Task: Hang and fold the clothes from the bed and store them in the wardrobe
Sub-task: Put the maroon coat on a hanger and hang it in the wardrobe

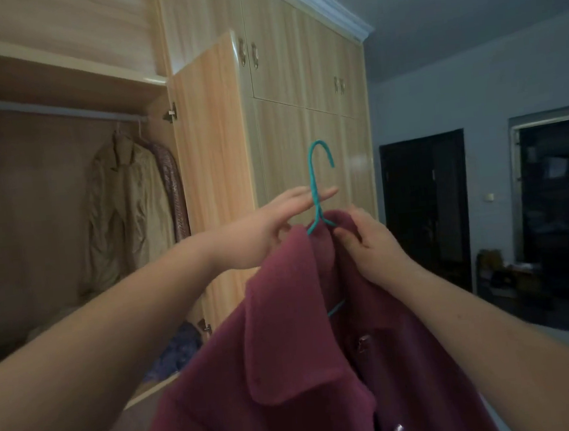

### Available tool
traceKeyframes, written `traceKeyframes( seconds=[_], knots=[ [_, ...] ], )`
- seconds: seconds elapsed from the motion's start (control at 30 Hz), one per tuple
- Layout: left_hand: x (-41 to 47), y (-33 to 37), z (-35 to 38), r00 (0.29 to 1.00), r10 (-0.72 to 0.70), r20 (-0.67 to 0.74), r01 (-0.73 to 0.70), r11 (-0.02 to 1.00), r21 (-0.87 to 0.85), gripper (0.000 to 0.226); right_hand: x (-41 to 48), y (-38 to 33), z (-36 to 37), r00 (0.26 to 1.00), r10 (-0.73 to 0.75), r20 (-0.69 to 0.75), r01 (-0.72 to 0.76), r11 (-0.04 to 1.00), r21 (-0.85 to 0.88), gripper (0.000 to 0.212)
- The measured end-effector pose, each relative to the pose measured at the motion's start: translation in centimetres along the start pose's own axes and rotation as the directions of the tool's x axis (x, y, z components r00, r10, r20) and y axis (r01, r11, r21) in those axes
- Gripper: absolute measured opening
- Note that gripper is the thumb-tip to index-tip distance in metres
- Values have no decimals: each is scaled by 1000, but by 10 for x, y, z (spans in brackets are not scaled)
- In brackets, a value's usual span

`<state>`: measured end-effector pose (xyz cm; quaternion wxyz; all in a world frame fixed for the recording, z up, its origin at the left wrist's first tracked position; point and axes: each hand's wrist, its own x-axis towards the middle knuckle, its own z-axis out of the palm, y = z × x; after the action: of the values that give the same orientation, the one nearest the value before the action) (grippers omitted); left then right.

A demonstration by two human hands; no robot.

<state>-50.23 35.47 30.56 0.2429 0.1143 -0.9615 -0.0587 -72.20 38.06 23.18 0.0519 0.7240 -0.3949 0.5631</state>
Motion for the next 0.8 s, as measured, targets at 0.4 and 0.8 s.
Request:
traceKeyframes(
  seconds=[0.4,0.8],
  knots=[
    [-28,-75,28,919,-375,-117,388,915,113,14,18,-4,7,753,537,380,-487,843,-228,28],
    [-105,-120,-1,826,-276,-492,495,773,397,51,3,-61,100,850,373,371,-64,774,-630,48]
  ],
)
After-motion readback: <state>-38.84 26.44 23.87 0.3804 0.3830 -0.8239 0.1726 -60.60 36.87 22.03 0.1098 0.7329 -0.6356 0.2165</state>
